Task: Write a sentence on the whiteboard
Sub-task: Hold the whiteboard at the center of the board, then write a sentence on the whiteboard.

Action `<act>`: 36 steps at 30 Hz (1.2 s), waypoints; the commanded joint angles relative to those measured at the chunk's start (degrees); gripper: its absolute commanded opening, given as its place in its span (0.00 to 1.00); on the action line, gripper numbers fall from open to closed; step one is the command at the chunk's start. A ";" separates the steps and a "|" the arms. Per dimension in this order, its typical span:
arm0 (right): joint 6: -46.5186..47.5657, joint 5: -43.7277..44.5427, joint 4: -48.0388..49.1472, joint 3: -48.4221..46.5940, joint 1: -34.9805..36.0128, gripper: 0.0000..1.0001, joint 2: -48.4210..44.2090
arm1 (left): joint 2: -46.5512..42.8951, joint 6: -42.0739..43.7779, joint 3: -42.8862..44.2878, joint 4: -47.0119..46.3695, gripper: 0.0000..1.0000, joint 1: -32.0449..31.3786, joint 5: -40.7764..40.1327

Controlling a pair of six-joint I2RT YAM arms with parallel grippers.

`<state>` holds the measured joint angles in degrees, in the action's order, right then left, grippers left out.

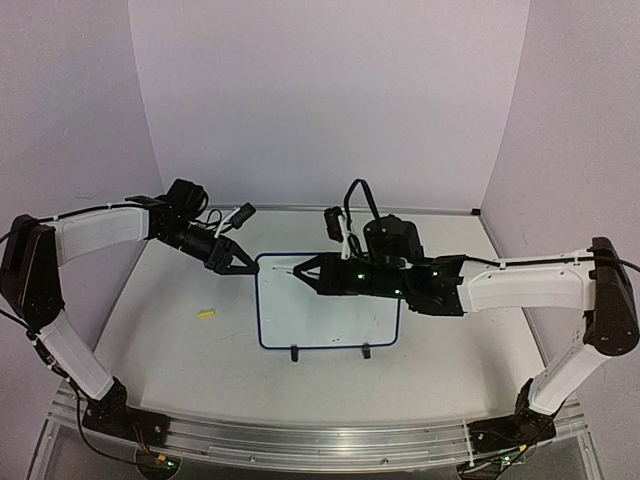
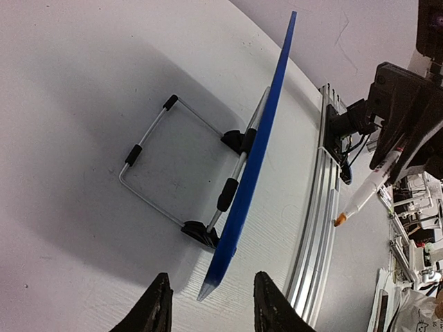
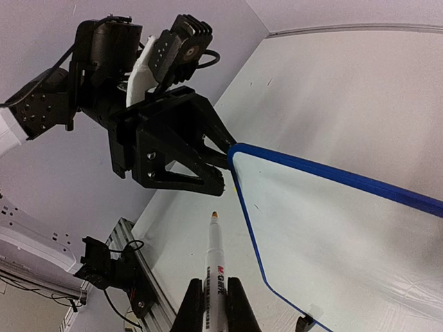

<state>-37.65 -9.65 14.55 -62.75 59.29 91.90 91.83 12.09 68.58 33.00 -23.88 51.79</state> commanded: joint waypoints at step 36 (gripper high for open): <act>2.55 3.47 0.39 -6.52 0.32 0.00 5.37 | 1.10 4.86 2.00 2.32 0.00 -1.78 -4.64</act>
<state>-35.77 -7.09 13.91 -66.62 59.31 95.55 93.19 16.29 69.54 34.48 -25.35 50.32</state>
